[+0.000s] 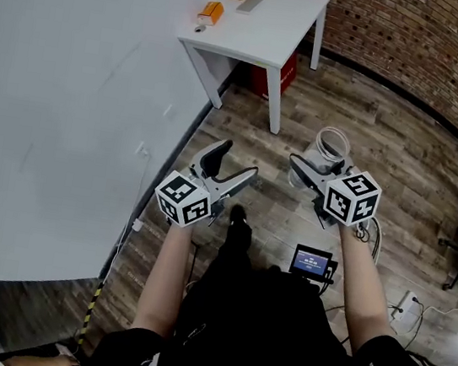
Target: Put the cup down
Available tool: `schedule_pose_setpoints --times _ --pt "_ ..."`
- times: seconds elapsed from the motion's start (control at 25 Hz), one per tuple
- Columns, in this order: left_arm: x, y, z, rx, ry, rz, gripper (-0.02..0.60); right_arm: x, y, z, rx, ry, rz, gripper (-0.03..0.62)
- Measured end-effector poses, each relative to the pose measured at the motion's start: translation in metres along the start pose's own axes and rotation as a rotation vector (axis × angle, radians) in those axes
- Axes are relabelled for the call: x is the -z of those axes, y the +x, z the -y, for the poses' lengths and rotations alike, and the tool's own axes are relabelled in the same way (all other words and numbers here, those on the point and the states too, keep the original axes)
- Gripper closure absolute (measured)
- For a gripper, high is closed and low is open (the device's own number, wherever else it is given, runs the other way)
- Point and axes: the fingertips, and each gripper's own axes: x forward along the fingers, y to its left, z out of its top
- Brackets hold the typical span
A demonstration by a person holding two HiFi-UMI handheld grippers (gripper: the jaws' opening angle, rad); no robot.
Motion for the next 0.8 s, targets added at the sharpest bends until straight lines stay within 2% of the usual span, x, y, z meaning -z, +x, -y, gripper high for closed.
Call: schedule_pose_setpoints --times 0.16,0.4,0.56,0.8 --pt "0.000 0.026 -0.031 0.022 -0.001 -0.005 0.206 -0.001 0.016 0.029 0.042 0.016 -0.005 0.252" --pt "-0.012 0.079 -0.100 0.095 -0.003 -0.009 0.207 -0.023 0.063 0.086 0.121 0.043 0.011 0.253" --pt "-0.024 0.108 -0.150 0.135 0.030 -0.044 0.207 -0.050 0.110 0.116 0.152 0.045 0.016 0.252" --pt "-0.046 0.133 -0.241 0.136 0.042 -0.061 0.207 -0.086 0.195 0.146 0.157 0.041 0.014 0.253"
